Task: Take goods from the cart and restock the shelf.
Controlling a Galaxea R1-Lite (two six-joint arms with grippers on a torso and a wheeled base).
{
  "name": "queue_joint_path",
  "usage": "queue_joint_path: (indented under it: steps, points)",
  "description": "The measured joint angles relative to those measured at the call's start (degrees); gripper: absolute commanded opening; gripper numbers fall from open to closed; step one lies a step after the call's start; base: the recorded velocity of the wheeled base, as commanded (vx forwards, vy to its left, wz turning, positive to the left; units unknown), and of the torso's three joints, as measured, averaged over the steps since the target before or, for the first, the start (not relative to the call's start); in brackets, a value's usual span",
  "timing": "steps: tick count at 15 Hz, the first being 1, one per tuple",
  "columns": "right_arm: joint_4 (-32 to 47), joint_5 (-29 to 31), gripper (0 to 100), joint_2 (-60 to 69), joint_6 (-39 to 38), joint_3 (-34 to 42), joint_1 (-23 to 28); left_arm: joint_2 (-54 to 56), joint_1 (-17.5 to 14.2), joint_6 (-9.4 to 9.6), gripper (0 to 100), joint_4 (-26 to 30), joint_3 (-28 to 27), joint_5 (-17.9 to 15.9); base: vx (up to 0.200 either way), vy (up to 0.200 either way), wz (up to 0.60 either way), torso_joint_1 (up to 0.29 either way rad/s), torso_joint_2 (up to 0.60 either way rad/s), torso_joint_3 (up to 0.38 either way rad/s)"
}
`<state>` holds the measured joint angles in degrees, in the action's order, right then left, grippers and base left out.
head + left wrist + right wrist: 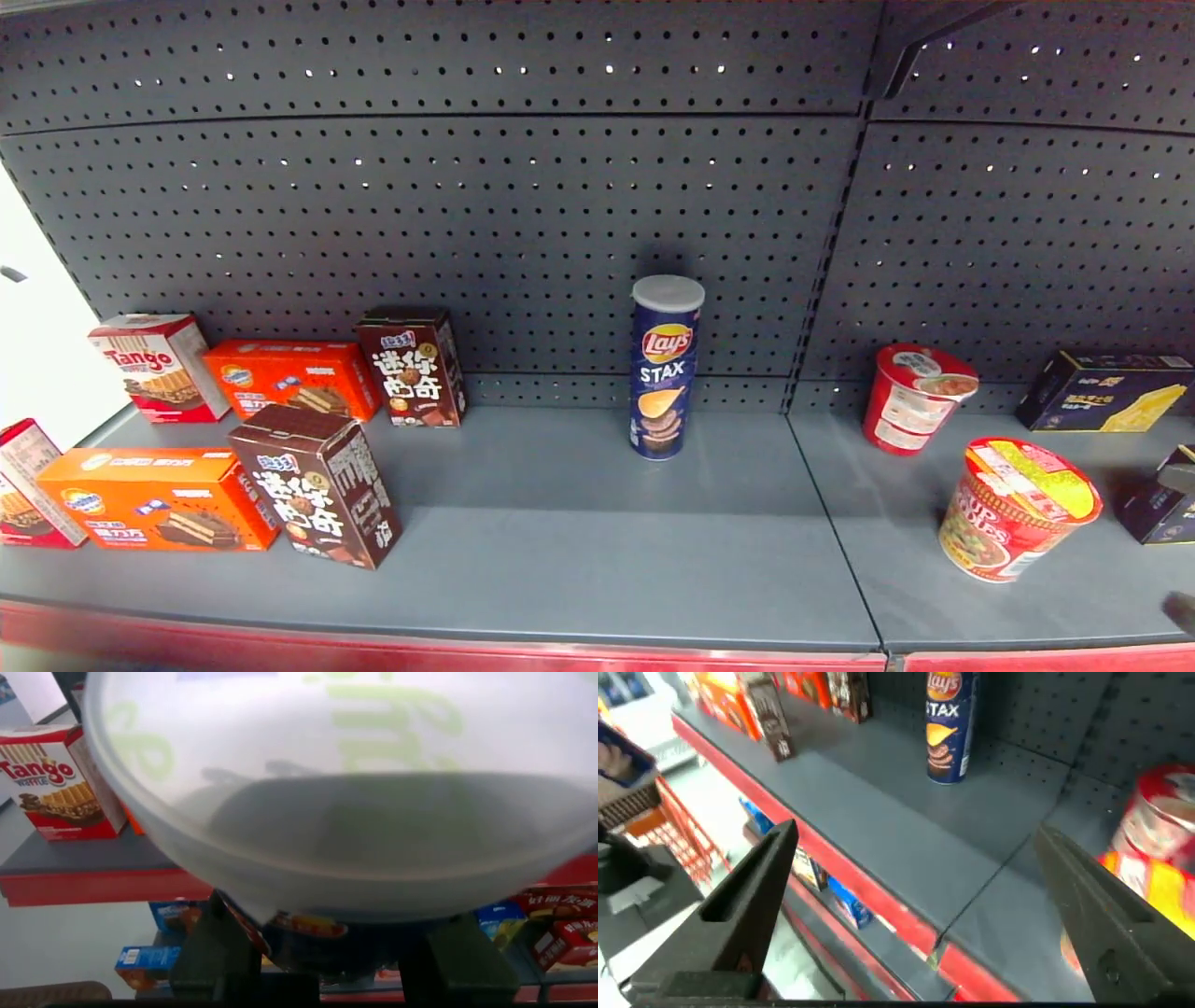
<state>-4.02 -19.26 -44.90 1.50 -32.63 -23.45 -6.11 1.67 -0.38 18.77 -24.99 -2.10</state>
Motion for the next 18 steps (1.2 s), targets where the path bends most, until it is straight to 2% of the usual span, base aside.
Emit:
queue_joint_path:
  steps: [4, 7, 12, 15, 18]
  points:
    - [-10.3, 0.5, 100, -15.8, 3.9, -3.1, -1.0, -6.1, -0.2, -0.05, 0, -0.3, -3.3, 0.1, 0.0, 0.0, 0.0, 0.0, 0.0, 0.0]
    - [-13.5, -0.7, 100, -26.8, 4.8, -9.6, -1.4, -9.0, 0.7, -0.02, 0, -0.4, -4.1, -0.5, 0.0, 0.0, 0.0, 0.0, 0.0, 0.0]
    - [-15.5, -7.2, 100, -39.4, 6.2, -21.2, -3.2, -9.8, 3.6, -1.1, 0, -0.3, -4.2, -0.9, 0.0, 0.0, 0.0, 0.0, 0.0, 0.0]
    - [-20.0, -10.8, 100, -45.9, 9.9, -24.1, -2.3, -9.7, 5.6, -1.17, 0, -0.4, -4.3, -0.5, 0.0, 0.0, 0.0, 0.0, 0.0, 0.0]
    - [-26.5, -16.0, 100, -52.0, 12.3, -25.4, -0.9, -9.4, 6.0, -1.12, 0, -0.4, -4.8, -0.5, 0.0, 0.0, 0.0, 0.0, 0.0, 0.0]
